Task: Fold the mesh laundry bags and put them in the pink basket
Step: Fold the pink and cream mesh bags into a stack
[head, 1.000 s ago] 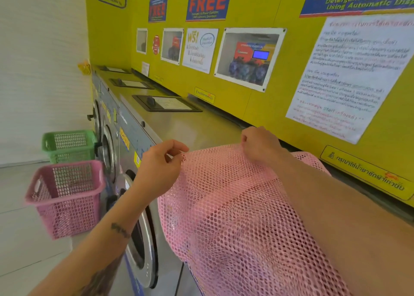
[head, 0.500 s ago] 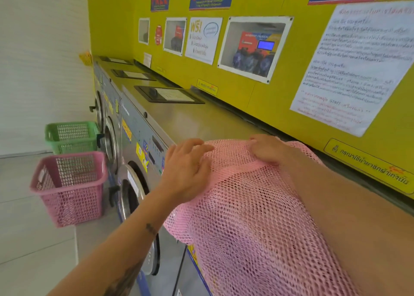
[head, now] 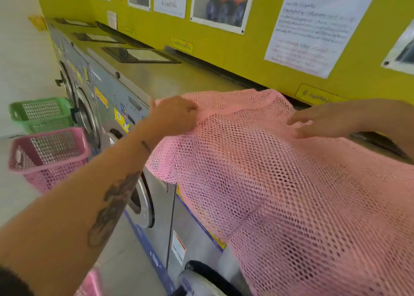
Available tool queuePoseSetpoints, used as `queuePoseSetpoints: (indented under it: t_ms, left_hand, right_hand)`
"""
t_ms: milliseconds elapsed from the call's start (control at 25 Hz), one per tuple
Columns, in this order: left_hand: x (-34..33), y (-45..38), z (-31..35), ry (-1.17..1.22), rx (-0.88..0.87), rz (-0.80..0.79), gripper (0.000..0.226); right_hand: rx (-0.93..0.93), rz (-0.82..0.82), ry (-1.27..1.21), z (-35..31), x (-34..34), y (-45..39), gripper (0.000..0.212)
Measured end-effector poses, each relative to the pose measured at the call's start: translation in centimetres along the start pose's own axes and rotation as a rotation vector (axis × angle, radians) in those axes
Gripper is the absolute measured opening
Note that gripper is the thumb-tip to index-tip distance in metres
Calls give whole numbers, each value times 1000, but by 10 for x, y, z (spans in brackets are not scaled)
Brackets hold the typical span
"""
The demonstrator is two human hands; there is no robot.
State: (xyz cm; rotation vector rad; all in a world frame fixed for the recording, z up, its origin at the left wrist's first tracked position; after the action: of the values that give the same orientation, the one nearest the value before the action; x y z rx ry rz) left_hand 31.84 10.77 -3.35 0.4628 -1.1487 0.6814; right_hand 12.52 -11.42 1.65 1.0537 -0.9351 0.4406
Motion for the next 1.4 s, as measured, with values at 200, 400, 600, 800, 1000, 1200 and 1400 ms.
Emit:
queuePoseSetpoints:
  t_ms: [200,400,600,800,1000,1200,1400]
  left_hand:
    - [34,48,83,182,-255,442,29]
    - [-41,69,185,67,-209,-87,52]
    - [-68,68,198,-123,-63,-180,65]
    - [-48,112,244,-160,-187,76,46]
    - [-72,173,323,-17,-419,-109,45]
    - [-90,218,377,64,-469,-196,36]
    - [-111,213,379,-9,-275,-337,39]
  right_hand:
    - [-95,-138,-44,49,-60,53,68]
    - [3,-38,-8,64,-93,59,82]
    - [-31,61,-58,121,-94,96,78]
    - [-128,-94,18,165,-129,132,67]
    - [-27,49,-29,172,-134,141,52]
    - [0,110,8,197,-112,153,54]
    - [10,98,-12,201,-110,156,61]
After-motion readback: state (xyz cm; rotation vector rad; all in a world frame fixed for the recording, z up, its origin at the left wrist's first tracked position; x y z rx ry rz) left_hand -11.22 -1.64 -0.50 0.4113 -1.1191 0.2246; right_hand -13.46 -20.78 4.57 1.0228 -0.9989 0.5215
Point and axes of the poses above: each hand's wrist, its own y-axis away from the middle knuckle, its own x-axis out of the back of the hand, z = x × y, the point moved 9 cm from there along -y, towards the middle knuckle, and after that the axes turned 14 degrees about -z, right-handed, at the moved point
